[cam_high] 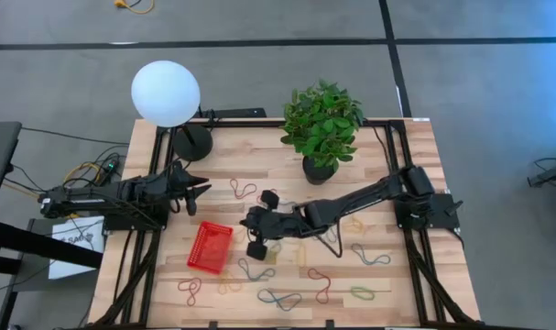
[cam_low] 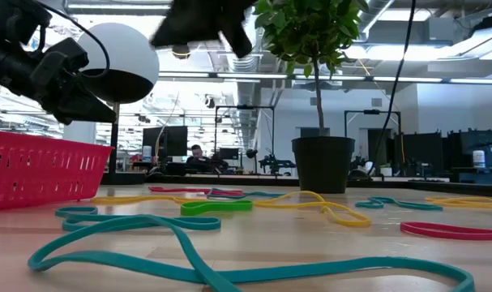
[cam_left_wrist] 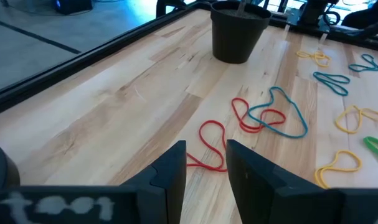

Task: Pick and place items into bin
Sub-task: Put the blue rubber band into the red bin

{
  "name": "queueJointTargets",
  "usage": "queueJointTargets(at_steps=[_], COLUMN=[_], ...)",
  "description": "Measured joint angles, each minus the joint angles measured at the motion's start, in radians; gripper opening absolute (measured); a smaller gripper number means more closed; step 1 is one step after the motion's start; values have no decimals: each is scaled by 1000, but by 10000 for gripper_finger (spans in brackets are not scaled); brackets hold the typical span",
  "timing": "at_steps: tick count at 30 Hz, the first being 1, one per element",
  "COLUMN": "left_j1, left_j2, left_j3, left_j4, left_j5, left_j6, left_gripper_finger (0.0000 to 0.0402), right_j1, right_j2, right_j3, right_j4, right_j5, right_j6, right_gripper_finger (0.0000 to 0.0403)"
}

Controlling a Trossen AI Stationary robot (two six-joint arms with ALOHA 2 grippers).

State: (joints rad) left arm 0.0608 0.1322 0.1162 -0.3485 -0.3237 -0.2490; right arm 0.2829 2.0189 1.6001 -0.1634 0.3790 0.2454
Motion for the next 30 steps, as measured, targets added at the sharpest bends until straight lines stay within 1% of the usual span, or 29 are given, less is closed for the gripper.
queueJointTargets(at_steps=[3,6,8,12,17,20,22,26,30], left_j1=[-1,-1,-1,-1,-1,-1,-1,-1,-1], left_j2=[0,0,0,0,1,1,1,1,1], left_j3=[0,-2,-2,-3,-3,-3,-4,-4,-5], left_j4=[-2,-1,0,0,1,1,1,0,-1], left_j5=[-1,-1,4,34,53,53,53,52,52], left_j6=[-47,-78,-85,-86,-87,-81,-79,-77,-76], left_gripper_finger=[103,103,103,103,103,103,103,103,103], right_j1=[5,-2,-10,-34,-75,-95,-104,-120,-134], right_j2=[3,8,15,69,120,152,152,150,150], right_j3=[18,16,19,13,18,16,20,15,14], right_j4=[-153,-285,-340,-472,-520,-538,-531,-542,-546], right_j5=[41,38,19,4,-51,-66,-64,-64,-86], right_j6=[13,109,157,165,190,192,193,204,238], right_gripper_finger=[1,5,15,53,111,143,159,177,179])
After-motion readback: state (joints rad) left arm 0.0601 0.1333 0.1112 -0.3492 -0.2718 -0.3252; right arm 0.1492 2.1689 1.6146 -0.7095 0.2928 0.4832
